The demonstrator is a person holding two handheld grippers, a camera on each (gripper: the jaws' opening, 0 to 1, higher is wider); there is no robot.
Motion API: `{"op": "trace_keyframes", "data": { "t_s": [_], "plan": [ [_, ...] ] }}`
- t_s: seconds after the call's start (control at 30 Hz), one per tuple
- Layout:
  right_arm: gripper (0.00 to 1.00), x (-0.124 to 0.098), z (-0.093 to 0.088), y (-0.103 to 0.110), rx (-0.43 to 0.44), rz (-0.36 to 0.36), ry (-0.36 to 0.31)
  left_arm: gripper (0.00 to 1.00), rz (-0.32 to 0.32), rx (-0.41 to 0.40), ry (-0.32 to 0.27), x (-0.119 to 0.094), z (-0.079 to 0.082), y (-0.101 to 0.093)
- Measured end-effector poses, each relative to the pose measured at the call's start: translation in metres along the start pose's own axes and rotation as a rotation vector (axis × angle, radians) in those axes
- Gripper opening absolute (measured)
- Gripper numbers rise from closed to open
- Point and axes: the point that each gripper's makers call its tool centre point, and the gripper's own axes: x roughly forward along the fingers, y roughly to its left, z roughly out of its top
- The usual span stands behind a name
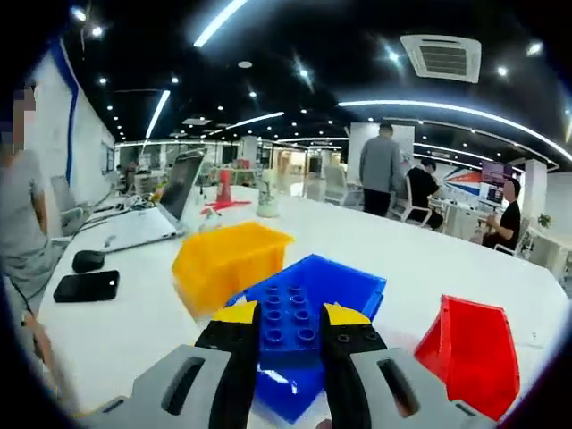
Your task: Take apart the toy blocks one by one and place each separated block into its matching bin, sorting the blocks by their type until all the connected pieces are disassembled and separated into the correct bins
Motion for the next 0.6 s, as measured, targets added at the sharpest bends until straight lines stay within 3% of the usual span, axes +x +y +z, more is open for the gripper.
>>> {"op": "trace_keyframes", "data": {
  "t_s": [0.1, 0.3, 0.33, 0.4, 0.43, 0.5, 0.6],
  "plan": [
    [0.27, 0.004, 0.0, -0.002, 0.032, -0.013, -0.002, 0.54, 0.001, 0.0, -0.001, -0.001, 0.0, -0.002],
    [0.29, 0.003, 0.0, 0.001, 0.015, -0.031, 0.014, 0.54, -0.004, -0.002, -0.006, 0.001, 0.001, -0.006],
    [0.43, 0.002, 0.0, 0.001, 0.015, -0.03, 0.015, 0.54, -0.005, -0.002, -0.007, 0.001, 0.001, -0.007],
    [0.76, 0.003, 0.005, 0.008, 0.098, 0.006, -0.024, 0.54, -0.014, -0.004, -0.012, 0.001, 0.001, -0.01],
    [0.83, 0.002, 0.004, 0.007, 0.086, -0.003, -0.017, 0.54, -0.013, -0.004, -0.012, 0.001, 0.001, -0.01],
    [0.74, -0.003, 0.003, 0.01, 0.069, 0.002, -0.016, 0.54, -0.012, -0.002, -0.009, 0.002, 0.002, -0.01],
    [0.72, -0.013, 0.007, 0.014, 0.089, 0.03, -0.036, 0.54, -0.012, -0.003, -0.009, 0.001, 0.001, -0.01]
  ]
}}
